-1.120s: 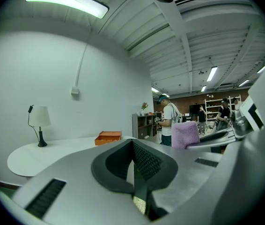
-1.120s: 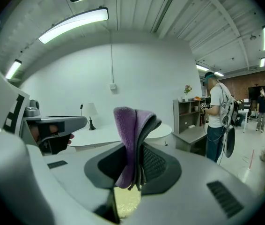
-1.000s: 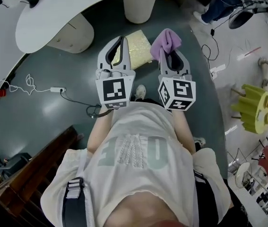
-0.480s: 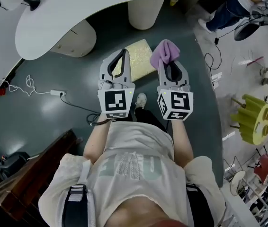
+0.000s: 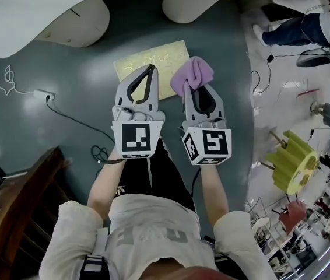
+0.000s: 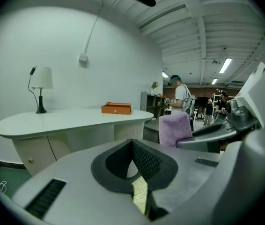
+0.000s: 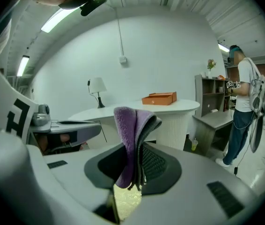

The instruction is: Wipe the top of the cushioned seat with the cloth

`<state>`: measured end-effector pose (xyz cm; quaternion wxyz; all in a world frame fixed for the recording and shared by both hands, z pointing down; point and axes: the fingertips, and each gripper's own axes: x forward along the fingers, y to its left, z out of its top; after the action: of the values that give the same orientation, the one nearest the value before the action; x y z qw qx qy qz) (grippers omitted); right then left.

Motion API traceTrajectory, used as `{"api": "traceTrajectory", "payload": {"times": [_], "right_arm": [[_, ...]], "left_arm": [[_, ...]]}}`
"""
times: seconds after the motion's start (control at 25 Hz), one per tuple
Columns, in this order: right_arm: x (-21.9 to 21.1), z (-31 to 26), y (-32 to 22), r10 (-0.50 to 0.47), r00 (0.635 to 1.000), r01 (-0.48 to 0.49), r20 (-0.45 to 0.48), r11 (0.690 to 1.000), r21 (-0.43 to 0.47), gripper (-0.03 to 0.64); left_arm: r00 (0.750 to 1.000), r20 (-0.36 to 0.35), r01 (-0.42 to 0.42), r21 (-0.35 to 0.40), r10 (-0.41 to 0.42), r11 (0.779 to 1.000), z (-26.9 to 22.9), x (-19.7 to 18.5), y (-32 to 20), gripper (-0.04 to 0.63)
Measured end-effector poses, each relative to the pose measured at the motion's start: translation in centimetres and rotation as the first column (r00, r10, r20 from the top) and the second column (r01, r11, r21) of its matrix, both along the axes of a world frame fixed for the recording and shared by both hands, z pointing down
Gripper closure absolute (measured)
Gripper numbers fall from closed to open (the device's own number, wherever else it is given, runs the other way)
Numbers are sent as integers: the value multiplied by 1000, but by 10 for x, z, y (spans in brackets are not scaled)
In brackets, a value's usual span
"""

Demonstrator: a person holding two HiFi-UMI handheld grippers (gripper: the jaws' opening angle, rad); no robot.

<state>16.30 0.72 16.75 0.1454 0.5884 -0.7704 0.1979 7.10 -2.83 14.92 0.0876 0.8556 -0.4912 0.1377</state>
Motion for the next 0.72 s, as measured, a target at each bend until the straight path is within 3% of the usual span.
{"api": "traceTrajectory", "payload": {"times": [0.44, 0.72], "right_arm": [[-27, 145, -2, -50, 999, 49, -14, 994, -94, 529], [-30, 172, 7, -57, 998, 56, -9, 990, -132, 529]], "left_arm": [[998, 58, 42, -51, -39, 998, 134, -36, 5, 589], [997, 71, 44, -80, -38, 996, 159, -37, 17, 589]]}}
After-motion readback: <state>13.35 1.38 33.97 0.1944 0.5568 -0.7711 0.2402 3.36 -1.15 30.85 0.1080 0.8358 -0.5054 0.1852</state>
